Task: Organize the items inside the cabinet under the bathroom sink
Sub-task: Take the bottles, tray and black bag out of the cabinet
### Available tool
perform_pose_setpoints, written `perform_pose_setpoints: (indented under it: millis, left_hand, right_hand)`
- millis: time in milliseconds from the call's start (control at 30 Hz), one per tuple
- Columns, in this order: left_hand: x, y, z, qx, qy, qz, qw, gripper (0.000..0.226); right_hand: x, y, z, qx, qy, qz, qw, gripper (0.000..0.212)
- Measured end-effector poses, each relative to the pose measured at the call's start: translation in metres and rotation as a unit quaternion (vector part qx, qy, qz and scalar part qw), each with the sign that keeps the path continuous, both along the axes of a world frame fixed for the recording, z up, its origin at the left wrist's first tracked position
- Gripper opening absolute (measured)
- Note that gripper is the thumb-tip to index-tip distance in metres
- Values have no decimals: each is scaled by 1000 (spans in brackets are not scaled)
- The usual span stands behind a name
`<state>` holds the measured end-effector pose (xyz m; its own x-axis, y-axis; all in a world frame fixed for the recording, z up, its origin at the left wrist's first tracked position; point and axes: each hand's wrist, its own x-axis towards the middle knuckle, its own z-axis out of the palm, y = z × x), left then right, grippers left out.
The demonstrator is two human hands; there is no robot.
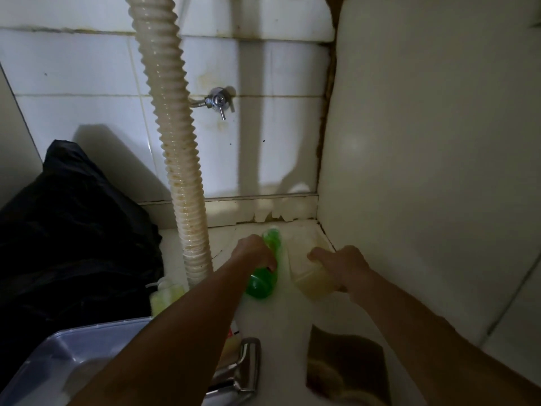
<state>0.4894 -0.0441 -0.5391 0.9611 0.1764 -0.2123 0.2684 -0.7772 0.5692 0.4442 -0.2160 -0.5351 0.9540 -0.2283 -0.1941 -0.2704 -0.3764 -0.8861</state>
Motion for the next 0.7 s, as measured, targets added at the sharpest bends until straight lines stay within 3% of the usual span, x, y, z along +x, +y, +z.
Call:
perform_pose_setpoints:
  millis: [200,300,500,633,700]
  left_hand:
    - [-8,-20,-4,22,20,1,1000,63]
    - [-14,-24,-6,-16,1,28,999,62]
    - [-61,-21,10,-171,-61,111,977,56]
    - [-119,-9,30,-334,-116,131,926,47]
    - [-153,1,41,-425,-120,118,890,40]
  right_hand:
    - [-56,-22,6,150,-10,-32,988,70]
    - [-82,-26,12,274,2,-42,961,43]
    - [-129,-24,26,466,-10,-35,884,24]
    - [-155,-16,33,568,-12,30,822,30]
    - [-163,-7,37,577,-7,48,816,36]
